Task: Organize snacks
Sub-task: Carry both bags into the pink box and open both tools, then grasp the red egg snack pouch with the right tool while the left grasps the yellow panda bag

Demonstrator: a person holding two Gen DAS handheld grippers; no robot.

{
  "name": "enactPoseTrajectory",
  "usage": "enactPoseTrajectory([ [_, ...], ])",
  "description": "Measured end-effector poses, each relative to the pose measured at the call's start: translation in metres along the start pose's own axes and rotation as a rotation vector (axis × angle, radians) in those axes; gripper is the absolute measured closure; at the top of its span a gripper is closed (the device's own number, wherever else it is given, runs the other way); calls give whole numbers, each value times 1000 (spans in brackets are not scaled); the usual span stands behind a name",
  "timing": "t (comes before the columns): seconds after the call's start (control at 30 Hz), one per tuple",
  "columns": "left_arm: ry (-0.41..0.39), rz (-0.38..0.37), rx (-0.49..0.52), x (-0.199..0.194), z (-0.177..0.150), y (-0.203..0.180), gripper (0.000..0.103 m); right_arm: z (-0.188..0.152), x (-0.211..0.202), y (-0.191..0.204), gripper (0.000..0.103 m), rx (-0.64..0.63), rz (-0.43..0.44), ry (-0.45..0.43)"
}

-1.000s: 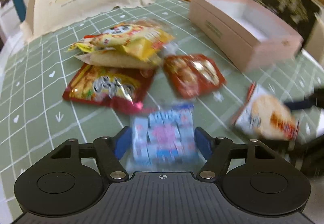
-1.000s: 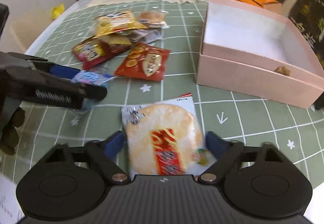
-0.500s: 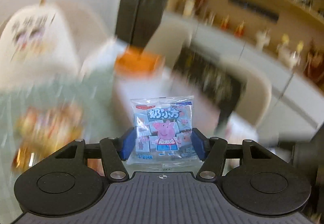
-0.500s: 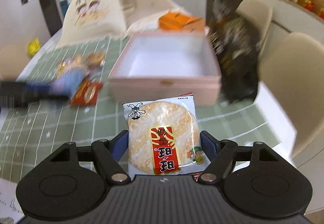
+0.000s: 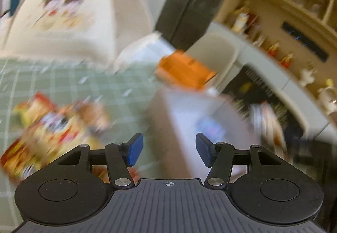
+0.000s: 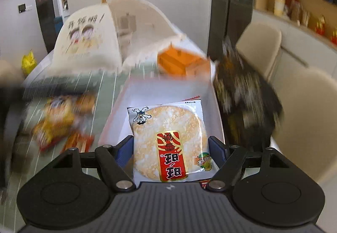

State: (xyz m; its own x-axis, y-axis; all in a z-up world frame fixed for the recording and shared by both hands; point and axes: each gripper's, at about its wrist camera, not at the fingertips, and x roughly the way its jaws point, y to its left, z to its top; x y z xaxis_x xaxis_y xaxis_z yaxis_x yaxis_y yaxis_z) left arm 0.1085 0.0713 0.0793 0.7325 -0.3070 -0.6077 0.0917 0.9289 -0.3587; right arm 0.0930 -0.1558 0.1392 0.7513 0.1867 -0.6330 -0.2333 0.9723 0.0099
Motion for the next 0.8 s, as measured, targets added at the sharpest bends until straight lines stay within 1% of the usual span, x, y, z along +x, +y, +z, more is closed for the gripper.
enactPoseTrajectory([
  [0.03, 12, 26, 3, 1, -5, 9, 42, 12, 11, 3, 15, -1, -1, -41],
  [0.07, 17, 55, 15, -1, -13, 14, 42, 23, 24, 9, 10, -15, -34, -57],
  [0.1, 16, 75, 28, -7, -19, 20, 42, 29, 36, 15, 10, -33, -68, -44],
  [0.13, 14, 89, 40, -12, -24, 24, 42, 32, 45, 21, 11, -50, -81, -17],
  [0.17, 10, 97, 47, -18, -27, 28, 42, 30, 47, 25, 11, -54, -60, 1],
  [0.23, -6, 119, 48, -29, -32, 39, 42, 16, 39, 28, 11, -29, 31, 12],
  [0.27, -18, 126, 38, -34, -32, 44, 42, 6, 36, 29, 11, -13, 73, 32],
  [0.37, -49, 150, -30, -48, -27, 65, 42, -21, 41, 30, 11, 38, 174, 115],
  [0.4, -55, 163, -49, -52, -24, 72, 42, -26, 48, 31, 11, 53, 192, 141],
  [0.43, -58, 176, -57, -59, -23, 76, 42, -28, 57, 32, 11, 65, 192, 163],
  [0.47, -60, 185, -59, -64, -21, 79, 42, -28, 66, 33, 5, 79, 181, 176],
  [0.53, -63, 196, -66, -74, -19, 84, 42, -21, 75, 35, 5, 114, 181, 150],
  [0.6, -76, 189, -77, -83, -13, 89, 43, -15, 83, 40, 5, 127, 184, 139],
  [0.63, -90, 183, -82, -88, -10, 90, 42, -11, 89, 47, 5, 109, 175, 132],
  [0.7, -121, 178, -101, -94, 0, 93, 42, -11, 98, 73, 5, 36, 155, 135],
  [0.77, -119, 178, -126, -87, 12, 96, 42, -16, 107, 100, 5, -16, 221, 187],
  [0.8, -100, 182, -133, -78, 20, 97, 42, -17, 111, 111, 6, -28, 242, 205],
])
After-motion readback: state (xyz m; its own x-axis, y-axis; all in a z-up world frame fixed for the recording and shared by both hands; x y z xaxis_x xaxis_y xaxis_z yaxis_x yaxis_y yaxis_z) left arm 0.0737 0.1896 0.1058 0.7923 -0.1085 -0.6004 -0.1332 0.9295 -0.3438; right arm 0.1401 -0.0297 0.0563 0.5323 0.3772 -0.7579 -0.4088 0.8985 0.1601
